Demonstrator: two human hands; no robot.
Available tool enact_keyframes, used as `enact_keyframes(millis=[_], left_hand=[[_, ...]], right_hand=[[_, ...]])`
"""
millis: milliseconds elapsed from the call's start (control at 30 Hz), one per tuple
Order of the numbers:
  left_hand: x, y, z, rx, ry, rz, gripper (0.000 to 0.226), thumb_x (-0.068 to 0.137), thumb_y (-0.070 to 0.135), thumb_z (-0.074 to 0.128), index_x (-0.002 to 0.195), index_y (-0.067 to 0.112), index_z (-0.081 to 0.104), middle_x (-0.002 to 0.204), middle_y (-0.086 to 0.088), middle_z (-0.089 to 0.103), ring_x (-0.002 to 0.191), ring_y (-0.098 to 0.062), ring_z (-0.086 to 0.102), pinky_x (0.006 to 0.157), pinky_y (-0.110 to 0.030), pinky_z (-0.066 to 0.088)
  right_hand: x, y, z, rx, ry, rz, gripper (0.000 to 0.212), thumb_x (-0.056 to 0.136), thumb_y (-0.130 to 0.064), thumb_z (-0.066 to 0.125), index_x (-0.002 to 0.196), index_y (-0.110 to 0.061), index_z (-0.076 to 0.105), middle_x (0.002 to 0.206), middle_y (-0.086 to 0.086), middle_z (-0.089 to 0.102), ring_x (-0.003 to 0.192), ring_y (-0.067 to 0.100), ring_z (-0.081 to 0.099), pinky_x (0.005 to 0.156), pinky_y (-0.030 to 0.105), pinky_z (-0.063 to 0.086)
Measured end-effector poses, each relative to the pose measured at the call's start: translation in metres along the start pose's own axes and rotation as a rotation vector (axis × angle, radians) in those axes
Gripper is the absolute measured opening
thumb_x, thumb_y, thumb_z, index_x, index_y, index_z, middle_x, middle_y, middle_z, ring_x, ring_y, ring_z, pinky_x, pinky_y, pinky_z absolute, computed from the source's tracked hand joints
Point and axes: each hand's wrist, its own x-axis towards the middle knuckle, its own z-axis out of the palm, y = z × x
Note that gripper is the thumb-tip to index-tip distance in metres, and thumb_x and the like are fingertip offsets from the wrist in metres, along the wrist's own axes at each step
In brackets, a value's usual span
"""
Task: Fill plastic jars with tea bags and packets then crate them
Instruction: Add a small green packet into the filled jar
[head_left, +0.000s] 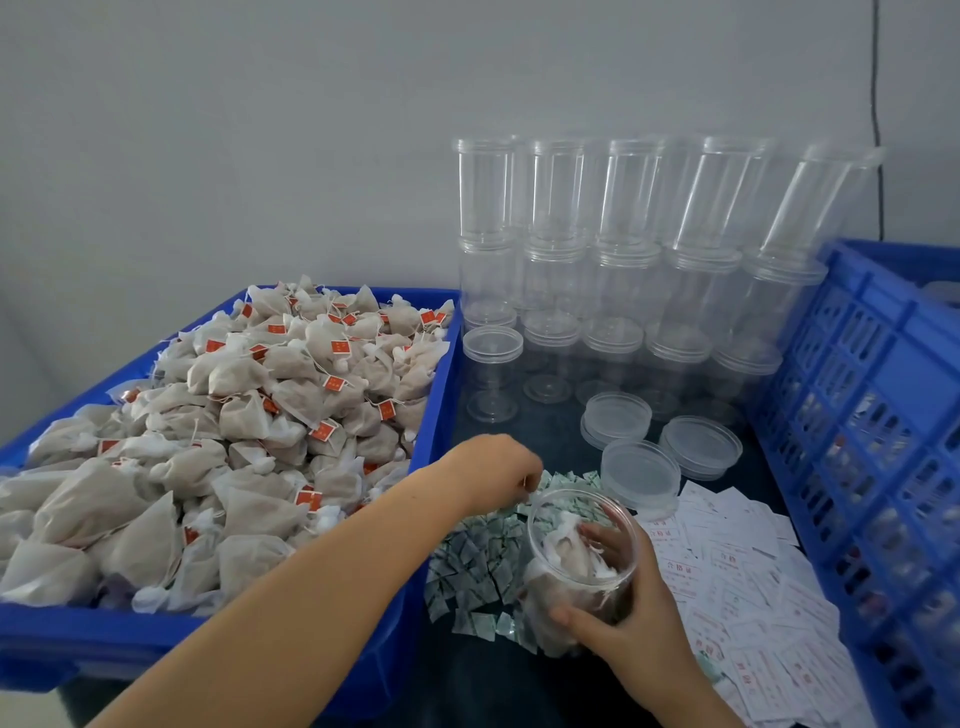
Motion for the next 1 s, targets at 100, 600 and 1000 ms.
enact_keyframes(millis=[100,600,1000], left_hand=[[-0.005,0.002,-0.016,-0.270,0.234,-0.050,0.015,0.093,0.013,0.054,0.104,0.011,0.065,0.101,-0.003,0.065,0.088,-0.015,0.060,0.080,-0.027,0.048],[-0.028,0.037,-0.035,-0.601,0.015,0.183,0.013,0.084,0.007,0.068,0.090,0.018,0.071,0.083,0.006,0.071,0.073,0.002,0.066,0.076,-0.015,0.053],[-0.032,0.048,-0.018,-0.286,0.109,0.312,0.009,0.084,0.013,0.064,0.088,0.017,0.071,0.087,0.009,0.068,0.076,-0.001,0.055,0.077,-0.026,0.049]], right_hand=[[0.001,0.001,0.002,-0.034,-0.004,0.003,0.101,0.046,-0.052,0.087,0.125,-0.078,0.031,0.124,-0.038,0.052,0.119,-0.014,0.051,0.089,0.009,0.046],[0.001,0.012,0.006,0.010,0.011,0.001,0.105,0.050,-0.045,0.090,0.135,-0.066,0.031,0.130,-0.036,0.050,0.121,-0.005,0.055,0.091,0.020,0.050],[0.004,0.011,0.008,0.023,0.004,-0.048,0.096,0.059,-0.029,0.085,0.134,-0.065,0.038,0.133,-0.027,0.057,0.122,-0.002,0.057,0.091,0.008,0.046]])
